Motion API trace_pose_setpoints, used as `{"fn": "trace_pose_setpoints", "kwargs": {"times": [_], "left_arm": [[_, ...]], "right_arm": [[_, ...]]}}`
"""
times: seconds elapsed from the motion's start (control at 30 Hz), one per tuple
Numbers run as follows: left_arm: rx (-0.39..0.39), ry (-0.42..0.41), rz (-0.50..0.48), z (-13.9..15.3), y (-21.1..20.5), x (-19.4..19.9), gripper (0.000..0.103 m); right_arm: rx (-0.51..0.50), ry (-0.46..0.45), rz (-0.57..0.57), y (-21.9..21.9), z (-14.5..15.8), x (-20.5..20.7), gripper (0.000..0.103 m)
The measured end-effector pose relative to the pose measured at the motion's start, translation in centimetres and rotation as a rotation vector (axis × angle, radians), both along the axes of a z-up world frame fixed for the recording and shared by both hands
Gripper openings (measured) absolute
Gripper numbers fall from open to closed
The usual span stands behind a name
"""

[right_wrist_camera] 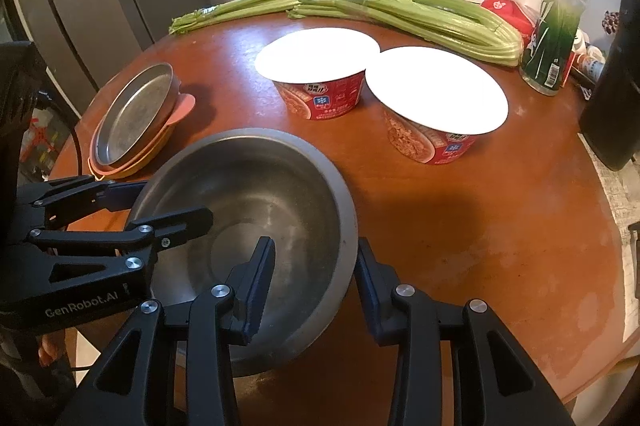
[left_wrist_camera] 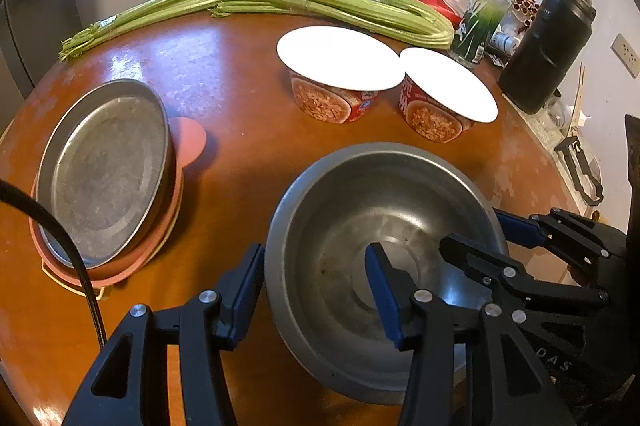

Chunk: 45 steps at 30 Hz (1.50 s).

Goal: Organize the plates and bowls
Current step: 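Carry the steel bowl beside the plate stack, lower it, open left gripper, then grasp the rim of a white paper bowl with the left gripper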

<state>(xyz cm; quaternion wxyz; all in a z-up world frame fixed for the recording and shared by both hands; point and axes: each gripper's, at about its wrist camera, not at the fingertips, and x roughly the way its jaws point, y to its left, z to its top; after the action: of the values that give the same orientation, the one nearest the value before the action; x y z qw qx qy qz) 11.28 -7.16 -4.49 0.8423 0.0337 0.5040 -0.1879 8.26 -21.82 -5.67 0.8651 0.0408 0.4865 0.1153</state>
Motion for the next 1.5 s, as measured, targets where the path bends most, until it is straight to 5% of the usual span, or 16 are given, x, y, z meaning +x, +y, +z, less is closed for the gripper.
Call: {"fn": "trace_pose_setpoints", "kwargs": {"times": [0.57,1.5], "left_arm": [[-0.013,-0.044,0.046,2.8,1.9,1.8,0.051],[0.040,-0.083,0.044,3.7,-2.1,11.6,0.051]], "right_arm": [[0.122,-0.031,-0.005,-0.7,2.8,2.5,0.041],[0.219,0.032,-0.105,-3.2,1.1,11.3,0.042]]}}
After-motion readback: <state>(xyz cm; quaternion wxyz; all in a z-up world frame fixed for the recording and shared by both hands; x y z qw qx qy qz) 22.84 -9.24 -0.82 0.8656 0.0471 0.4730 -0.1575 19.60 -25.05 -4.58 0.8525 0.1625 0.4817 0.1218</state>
